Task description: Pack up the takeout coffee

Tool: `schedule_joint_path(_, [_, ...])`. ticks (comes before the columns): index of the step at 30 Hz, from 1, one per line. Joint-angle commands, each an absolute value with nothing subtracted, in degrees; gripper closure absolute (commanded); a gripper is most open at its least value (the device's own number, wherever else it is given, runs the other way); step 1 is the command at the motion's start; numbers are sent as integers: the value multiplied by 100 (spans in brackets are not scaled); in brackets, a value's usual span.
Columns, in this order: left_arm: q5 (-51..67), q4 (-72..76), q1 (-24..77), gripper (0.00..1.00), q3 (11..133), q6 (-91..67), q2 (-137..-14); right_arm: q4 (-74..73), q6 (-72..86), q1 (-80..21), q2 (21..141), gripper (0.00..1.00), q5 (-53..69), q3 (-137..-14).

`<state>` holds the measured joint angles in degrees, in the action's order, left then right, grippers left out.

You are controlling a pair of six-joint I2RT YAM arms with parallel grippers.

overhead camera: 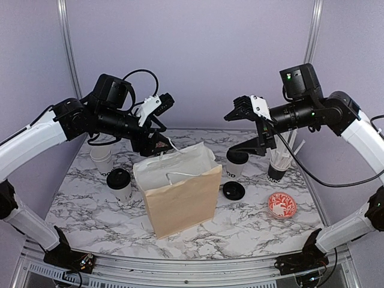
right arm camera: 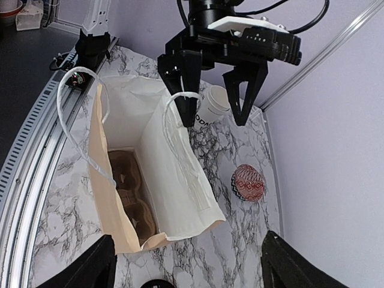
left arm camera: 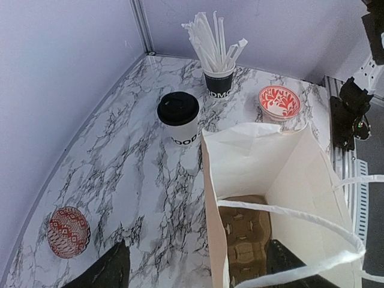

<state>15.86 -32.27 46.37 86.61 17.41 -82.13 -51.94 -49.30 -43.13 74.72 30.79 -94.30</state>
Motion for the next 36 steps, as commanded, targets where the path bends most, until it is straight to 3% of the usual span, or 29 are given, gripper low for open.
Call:
schedule_joint_path(1, [2082,-3319,4601,36,9152,1799,-8415,-4974,-4828,-4255,7320,19,3131,-9392])
schedule_joint_path(6, [1967,-3315,4608,81,9693,1727,-8723,-4800,-4730,-4231,7355,20,2899,-9378])
schedule_joint_path(7, [2084,-3316,4613,94,9780,1695,-8773,-4761,-4704,-4221,7363,21,2846,-9371])
schedule_joint_path(8, [2277,-3314,4642,100,9838,1630,-8797,-4703,-4668,-4204,7365,21,2763,-9351])
schedule_joint_path(23, [2588,-3317,7137,100,8518,397,-7892,-4272,-4395,-3750,7242,22,2457,-8794])
schedule_joint_path(31, [2517,-3319,7409,100,8609,398,-7812,-4206,-4377,-3747,7318,22,2496,-8702])
schedule_joint_path(36, [1482,-3379,7358,100,8878,816,-7894,-4188,-4385,-3750,7295,22,2351,-8656])
